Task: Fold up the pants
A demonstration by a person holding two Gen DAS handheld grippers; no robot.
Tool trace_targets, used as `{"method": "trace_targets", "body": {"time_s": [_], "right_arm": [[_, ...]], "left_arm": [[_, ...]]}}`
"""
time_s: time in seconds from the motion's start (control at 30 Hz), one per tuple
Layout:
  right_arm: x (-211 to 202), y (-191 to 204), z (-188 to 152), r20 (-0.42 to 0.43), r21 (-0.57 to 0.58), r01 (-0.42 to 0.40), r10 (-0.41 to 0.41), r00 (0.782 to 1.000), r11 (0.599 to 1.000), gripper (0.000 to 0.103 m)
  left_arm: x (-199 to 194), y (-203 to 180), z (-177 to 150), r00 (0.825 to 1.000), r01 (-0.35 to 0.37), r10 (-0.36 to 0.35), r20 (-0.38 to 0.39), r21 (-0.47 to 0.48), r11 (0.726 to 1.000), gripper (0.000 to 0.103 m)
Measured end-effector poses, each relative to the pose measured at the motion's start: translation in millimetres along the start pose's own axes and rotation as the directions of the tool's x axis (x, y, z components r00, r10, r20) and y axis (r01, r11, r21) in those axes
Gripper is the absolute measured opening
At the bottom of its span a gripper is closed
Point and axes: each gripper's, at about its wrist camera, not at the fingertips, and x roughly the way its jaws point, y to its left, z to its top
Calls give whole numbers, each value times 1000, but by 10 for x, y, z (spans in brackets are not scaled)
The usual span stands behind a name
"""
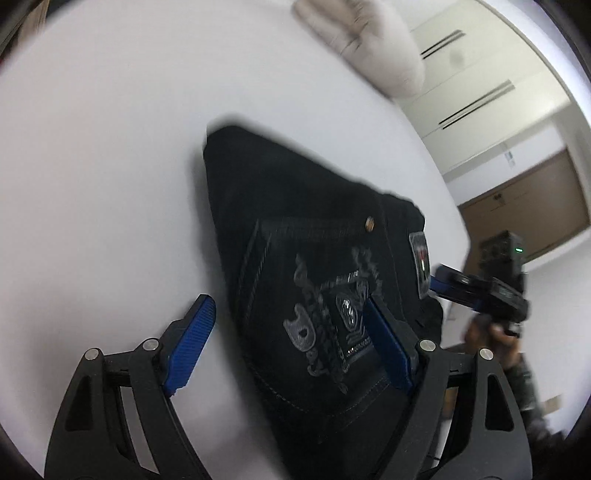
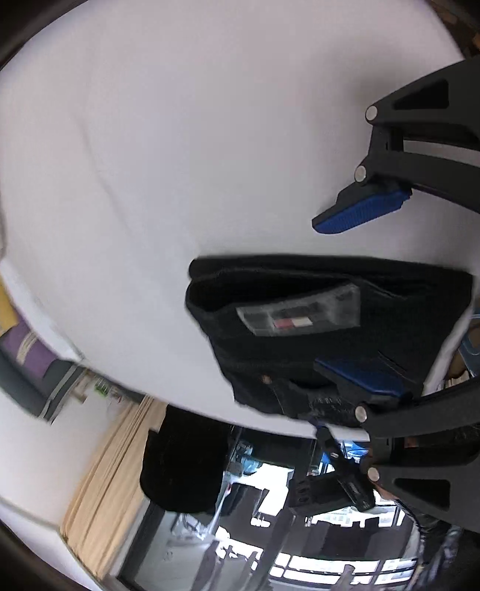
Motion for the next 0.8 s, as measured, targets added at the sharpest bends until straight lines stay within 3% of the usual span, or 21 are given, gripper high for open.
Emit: {"method": "trace_targets", "body": {"time_s": [0.1, 0.13, 0.17, 0.33, 0.4, 0.53, 0.8], "right_arm": [[149, 12, 88, -10, 12, 11, -11, 1000, 1000, 63], [183, 20, 107, -21, 15, 8, -8, 1000, 1000, 52], [238, 31, 119, -36, 18, 17, -17, 999, 1000, 40], [238, 245, 82, -23, -15, 95, -96, 995, 995, 27], [178, 394, 80, -5, -39, 120, -120, 993, 992, 23], [68, 814, 240, 37, -108, 96, -92, 995, 990, 19], [511, 1481, 993, 48, -202, 26, -16, 999, 979, 18]], "left_arm": [[67, 8, 23, 999, 29, -29, -12, -13, 999, 78], [84, -14, 37, 999, 33, -33, -21, -10, 999, 62], [128, -30, 51, 999, 22, -22, -37, -6, 1000, 54], [120, -45, 71, 998, 12, -12, -60, -1, 1000, 33], [92, -66, 76, 998, 23, -23, -60, 3, 1000, 29], [-146, -127, 153, 999, 41, -40, -25, 28, 999, 26], [-872, -14, 717, 987, -83, 62, 148, 138, 987, 25]]}}
